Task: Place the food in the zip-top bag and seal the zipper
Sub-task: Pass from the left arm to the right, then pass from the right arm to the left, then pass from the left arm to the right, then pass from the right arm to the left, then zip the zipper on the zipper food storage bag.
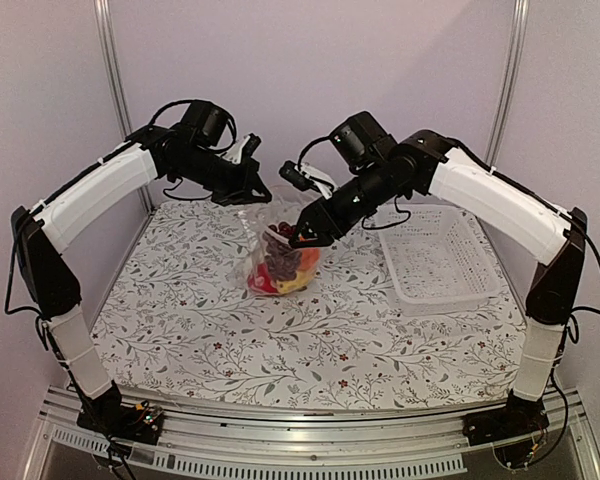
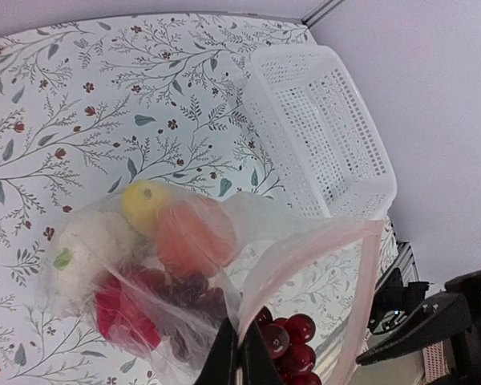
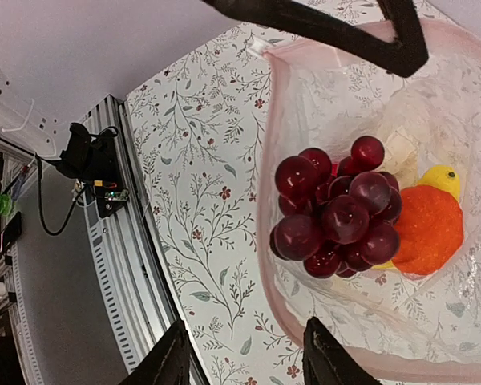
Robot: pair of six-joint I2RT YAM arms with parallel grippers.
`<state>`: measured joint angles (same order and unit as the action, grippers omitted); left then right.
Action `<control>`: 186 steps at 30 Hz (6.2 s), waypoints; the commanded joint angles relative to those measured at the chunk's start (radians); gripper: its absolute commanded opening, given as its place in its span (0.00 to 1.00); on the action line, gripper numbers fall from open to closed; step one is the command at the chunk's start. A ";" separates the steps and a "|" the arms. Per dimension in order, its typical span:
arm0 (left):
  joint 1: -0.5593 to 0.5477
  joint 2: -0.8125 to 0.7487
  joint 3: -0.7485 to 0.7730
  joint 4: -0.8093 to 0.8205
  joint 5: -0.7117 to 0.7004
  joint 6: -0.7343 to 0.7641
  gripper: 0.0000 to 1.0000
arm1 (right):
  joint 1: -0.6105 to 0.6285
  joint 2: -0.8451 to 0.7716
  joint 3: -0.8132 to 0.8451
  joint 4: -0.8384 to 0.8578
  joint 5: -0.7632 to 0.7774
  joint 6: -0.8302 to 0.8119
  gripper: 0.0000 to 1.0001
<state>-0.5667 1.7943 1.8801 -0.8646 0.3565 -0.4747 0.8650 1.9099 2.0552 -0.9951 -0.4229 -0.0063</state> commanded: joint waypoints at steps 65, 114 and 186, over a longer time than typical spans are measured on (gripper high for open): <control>0.012 -0.402 -0.360 0.486 -0.033 0.157 0.42 | 0.129 -0.075 -0.065 0.076 0.372 -0.237 0.00; 0.107 -0.389 -1.003 1.363 0.408 0.037 0.00 | 0.128 -0.051 -0.057 0.084 0.334 -0.168 0.31; -0.024 -0.592 -0.809 0.659 0.298 0.500 0.00 | 0.128 0.017 0.081 0.238 0.098 -0.231 0.47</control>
<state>-0.5804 1.2278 1.0409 -0.2039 0.6430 0.0051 0.9882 1.8908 2.1204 -0.7879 -0.2546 -0.2329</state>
